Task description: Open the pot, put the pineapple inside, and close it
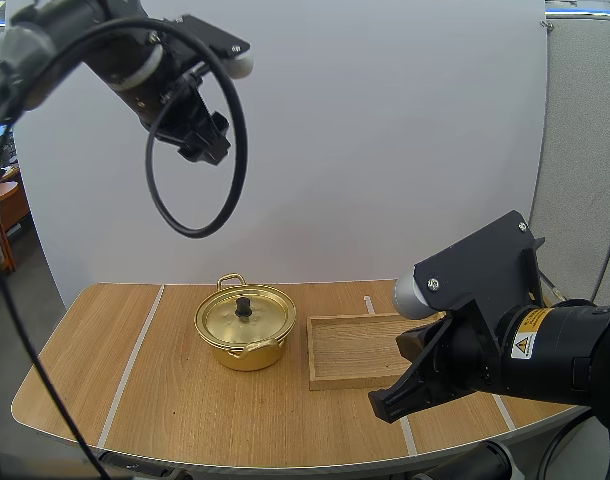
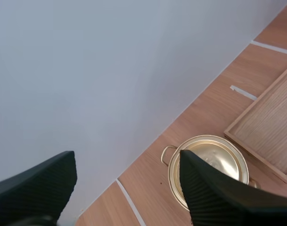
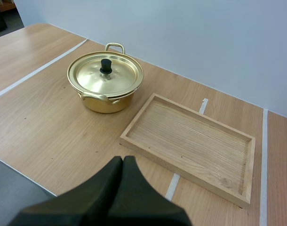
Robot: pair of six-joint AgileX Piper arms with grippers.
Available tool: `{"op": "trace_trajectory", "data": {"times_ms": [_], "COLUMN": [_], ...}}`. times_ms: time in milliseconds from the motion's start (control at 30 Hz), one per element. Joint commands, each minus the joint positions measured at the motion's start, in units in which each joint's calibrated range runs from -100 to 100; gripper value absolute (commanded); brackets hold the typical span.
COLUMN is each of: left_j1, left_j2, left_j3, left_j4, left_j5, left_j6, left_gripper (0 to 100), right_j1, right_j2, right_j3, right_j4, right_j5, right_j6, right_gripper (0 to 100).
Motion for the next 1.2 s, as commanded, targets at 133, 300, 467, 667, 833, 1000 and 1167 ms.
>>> {"op": "trace_trajectory", "data": {"times_ms": [133,300,467,667,833,1000,1167], "left_j1": [0.04,0.04,0.04,0.04,0.04,0.04,0.04], "left_j2": [-10.87,-17.39,-23.88,-30.07,-34.61,-38.09,-42.12], "left_j3": [-0.33,0.73,2.68,8.05,14.45,18.72,22.48], "left_j4": [-0.13,-0.13,-0.13,-0.13,-0.13,-0.23,-2.05], "left_j5": [0.35,0.35,0.35,0.35,0.35,0.35,0.35], "left_j6": [-0.68,-2.09,-2.99,-4.01,-4.73,-6.97,-7.66], "left_gripper": [100,100,100,100,100,100,100], "right_j1": [-0.16,-0.16,-0.16,-0.23,-0.37,-0.45,-0.45], "right_j2": [-0.51,-0.51,-0.51,-0.51,-0.51,-0.51,-0.51], "right_j3": [0.08,0.08,0.08,0.08,0.08,0.08,0.08], "right_j4": [0.01,0.01,-0.12,-0.29,-0.29,-0.29,-0.29], "right_j5": [0.0,0.0,0.0,0.0,0.0,0.0,0.0], "right_j6": [-0.54,-0.54,-0.54,-0.54,-0.54,-0.54,-0.54], "right_gripper": [0,0,0,0,0,0,0]}}
